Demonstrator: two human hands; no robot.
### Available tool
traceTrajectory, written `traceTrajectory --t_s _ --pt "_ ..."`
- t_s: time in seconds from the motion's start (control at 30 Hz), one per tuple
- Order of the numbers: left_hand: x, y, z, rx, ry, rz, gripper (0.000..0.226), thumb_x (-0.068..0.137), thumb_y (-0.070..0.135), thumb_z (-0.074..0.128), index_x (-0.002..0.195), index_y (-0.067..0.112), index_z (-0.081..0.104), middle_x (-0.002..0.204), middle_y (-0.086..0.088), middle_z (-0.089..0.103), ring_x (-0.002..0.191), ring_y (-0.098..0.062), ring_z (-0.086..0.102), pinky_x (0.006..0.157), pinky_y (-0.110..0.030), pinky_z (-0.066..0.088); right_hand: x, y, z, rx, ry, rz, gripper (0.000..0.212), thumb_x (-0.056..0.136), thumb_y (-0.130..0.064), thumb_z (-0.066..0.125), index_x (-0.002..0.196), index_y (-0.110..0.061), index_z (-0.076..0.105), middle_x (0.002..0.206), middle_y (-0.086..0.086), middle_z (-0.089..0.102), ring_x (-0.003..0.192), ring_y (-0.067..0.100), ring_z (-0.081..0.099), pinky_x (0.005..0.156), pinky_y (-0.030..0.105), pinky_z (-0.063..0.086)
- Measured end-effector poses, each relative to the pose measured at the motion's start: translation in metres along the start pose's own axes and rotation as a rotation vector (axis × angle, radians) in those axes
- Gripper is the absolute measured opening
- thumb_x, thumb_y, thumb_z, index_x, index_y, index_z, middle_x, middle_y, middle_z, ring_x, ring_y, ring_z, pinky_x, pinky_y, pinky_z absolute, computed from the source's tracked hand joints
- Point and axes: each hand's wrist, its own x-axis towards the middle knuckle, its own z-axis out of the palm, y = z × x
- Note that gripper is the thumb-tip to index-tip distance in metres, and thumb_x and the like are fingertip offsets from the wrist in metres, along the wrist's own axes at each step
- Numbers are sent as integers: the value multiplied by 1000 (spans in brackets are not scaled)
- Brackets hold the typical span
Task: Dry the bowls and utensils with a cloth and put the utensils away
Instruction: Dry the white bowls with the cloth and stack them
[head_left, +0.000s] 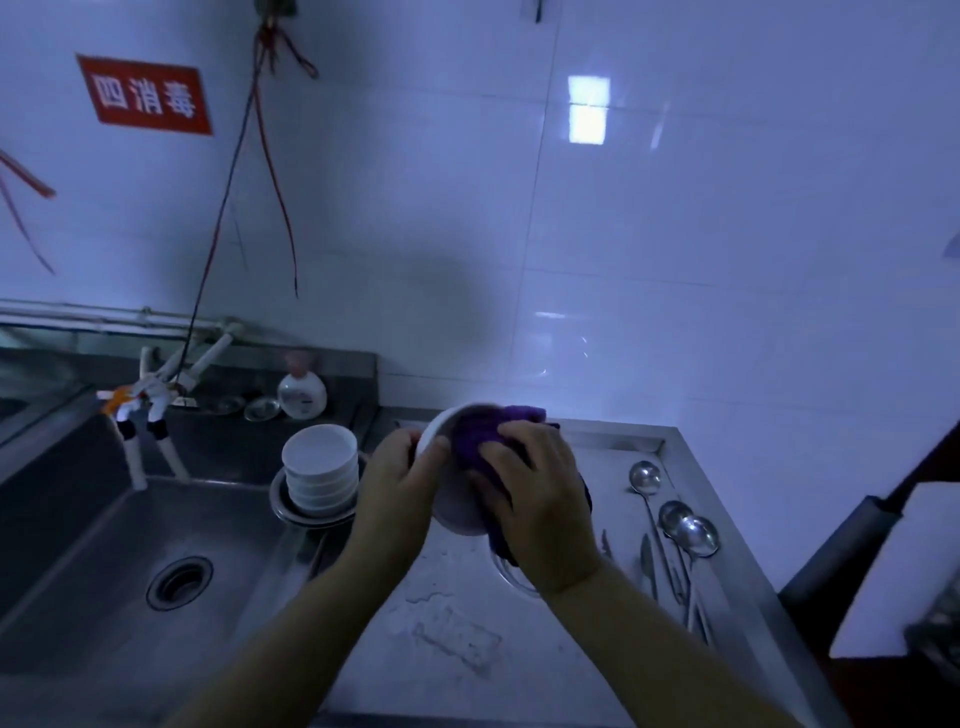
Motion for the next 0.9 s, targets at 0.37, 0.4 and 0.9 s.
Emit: traceTrajectory --t_s 0.37,0.4,0.9 --pt "-21 19 9 -71 5 -2 40 75 33 42 81 -4 57 77 -25 57 66 -36 51 59 -48 44 8 -30 -15 111 -331 136 21 91 -17 58 107 -9 69 108 5 67 97 16 62 88 27 52" --pt "-20 20 7 -71 -3 13 41 75 33 43 79 -6 56 73 -26 55 61 -31 48 56 -44 42 5 -33 -20 144 -347 108 21 92 -19 56 106 -10 69 106 4 67 94 16 61 85 27 52" --pt "4 42 -4 300 -489 45 32 72 19 46 91 5 67 86 -21 67 82 -38 60 68 -42 49 -8 34 -65 -301 -447 -787 30 96 -7 42 107 -21 66 113 0 66 102 19 62 86 30 48"
